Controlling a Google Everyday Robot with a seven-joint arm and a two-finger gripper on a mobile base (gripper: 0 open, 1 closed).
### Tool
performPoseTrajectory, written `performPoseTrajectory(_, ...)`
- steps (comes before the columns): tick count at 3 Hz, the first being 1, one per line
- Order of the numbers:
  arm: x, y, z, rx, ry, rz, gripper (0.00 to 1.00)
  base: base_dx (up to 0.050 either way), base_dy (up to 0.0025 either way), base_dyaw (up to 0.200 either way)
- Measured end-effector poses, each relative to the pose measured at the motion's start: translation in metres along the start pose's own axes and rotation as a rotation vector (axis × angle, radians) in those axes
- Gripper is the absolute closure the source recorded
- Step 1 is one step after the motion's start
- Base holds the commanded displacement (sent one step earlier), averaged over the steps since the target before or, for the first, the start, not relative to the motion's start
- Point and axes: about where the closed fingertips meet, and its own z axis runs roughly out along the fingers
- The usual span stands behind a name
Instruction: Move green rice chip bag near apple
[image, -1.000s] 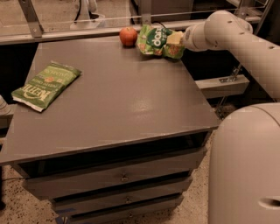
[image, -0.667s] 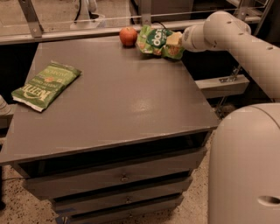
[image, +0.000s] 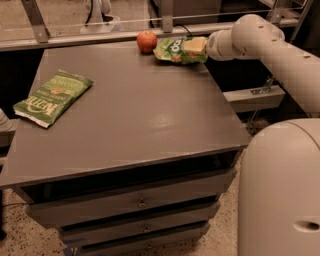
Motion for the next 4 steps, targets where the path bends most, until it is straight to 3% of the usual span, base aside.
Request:
performPoseTrajectory(2, -0.003, 0.007, -0.008, -0.059, -0.005, -0.009, 0.0, 0.0, 0.0, 0.0)
performPoseTrajectory(4, 0.005, -0.002, -0.075, -0.175, -0.069, -0.088, 0.0, 0.0, 0.0, 0.0)
